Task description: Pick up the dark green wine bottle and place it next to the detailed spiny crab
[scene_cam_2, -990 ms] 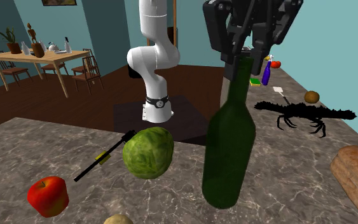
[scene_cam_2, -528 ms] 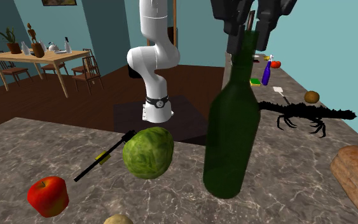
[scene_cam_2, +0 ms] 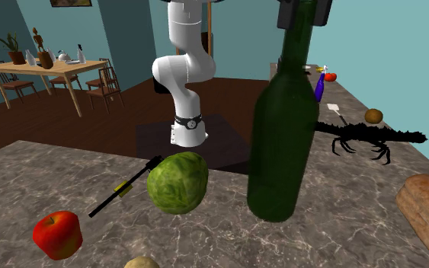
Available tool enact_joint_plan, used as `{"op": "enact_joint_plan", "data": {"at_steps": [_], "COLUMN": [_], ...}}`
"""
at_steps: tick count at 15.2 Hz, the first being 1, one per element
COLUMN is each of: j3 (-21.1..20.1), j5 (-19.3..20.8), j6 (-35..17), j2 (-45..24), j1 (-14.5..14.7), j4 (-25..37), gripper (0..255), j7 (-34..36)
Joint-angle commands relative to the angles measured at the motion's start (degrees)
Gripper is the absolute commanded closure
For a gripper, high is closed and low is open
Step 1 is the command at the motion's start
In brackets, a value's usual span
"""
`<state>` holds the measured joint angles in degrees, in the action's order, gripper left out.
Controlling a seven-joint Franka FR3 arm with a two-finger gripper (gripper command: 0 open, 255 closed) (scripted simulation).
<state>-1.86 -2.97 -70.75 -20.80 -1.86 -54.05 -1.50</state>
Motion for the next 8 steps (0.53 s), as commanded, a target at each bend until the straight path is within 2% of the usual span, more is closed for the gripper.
{"op": "enact_joint_plan", "data": {"at_steps": [1, 4, 8], "j3": [-0.5, -1.6, -3.4], "j5": [-0.1, -0.3, -0.7], "j6": [-1.9, -4.8, -7.3], "j2": [3.9, 9.9, 16.2], "j1": [1.1, 3.0, 5.5], "j4": [-5.7, -14.4, -22.9], "gripper": [255, 255, 255], "j7": [1.5, 4.5, 8.7]}}
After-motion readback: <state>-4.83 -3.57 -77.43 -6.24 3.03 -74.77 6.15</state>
